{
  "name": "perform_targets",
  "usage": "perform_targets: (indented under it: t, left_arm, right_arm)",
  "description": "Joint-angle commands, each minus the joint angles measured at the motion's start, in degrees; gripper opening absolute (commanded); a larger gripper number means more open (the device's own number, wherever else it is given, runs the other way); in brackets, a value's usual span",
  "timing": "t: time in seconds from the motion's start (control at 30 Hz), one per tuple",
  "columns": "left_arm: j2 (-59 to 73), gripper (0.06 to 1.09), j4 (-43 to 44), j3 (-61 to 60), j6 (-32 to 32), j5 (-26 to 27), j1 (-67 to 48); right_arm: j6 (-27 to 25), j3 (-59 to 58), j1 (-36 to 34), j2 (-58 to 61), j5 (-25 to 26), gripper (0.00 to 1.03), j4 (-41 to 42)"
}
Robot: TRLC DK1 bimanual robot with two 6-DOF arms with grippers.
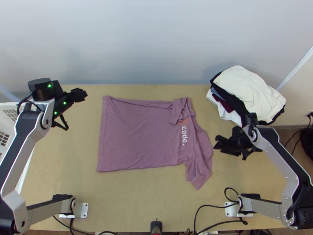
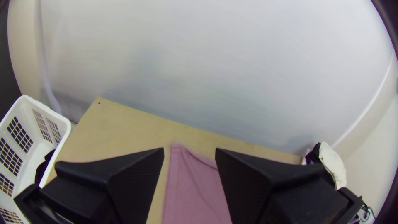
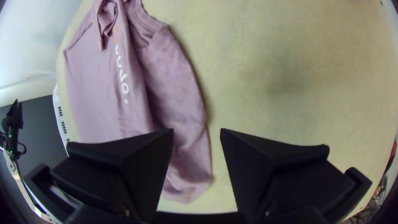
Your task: Fold the t-shirt
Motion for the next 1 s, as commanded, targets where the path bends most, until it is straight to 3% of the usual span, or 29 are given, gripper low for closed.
perform_targets:
  t: [0.0, 0.57, 0.93, 0.97]
  left_arm:
    - [-2.6, 0.69, -1.4, -1.5, 0.2, 0.5, 0.5]
    - [-5.6, 0.69, -4.3, -2.9, 0.7, 0.4, 1.1]
    - [-6.4, 0.69, -4.9, -3.1, 0.9, 0.4, 1.1]
    - [-6.4, 0.69, -5.1, -3.0, 1.1, 0.4, 1.2]
  right_arm:
    - [-3.7, -3.0, -0.6, -0.1, -0.6, 0.49, 0.8]
    - [-6.0, -8.8, 1.9, 5.8, -0.9, 0.49, 8.7]
    - [-3.8, -9.9, 6.4, 9.1, -1.0, 0.48, 14.6]
    - [-3.4, -10.0, 7.2, 9.5, -1.0, 0.44, 14.6]
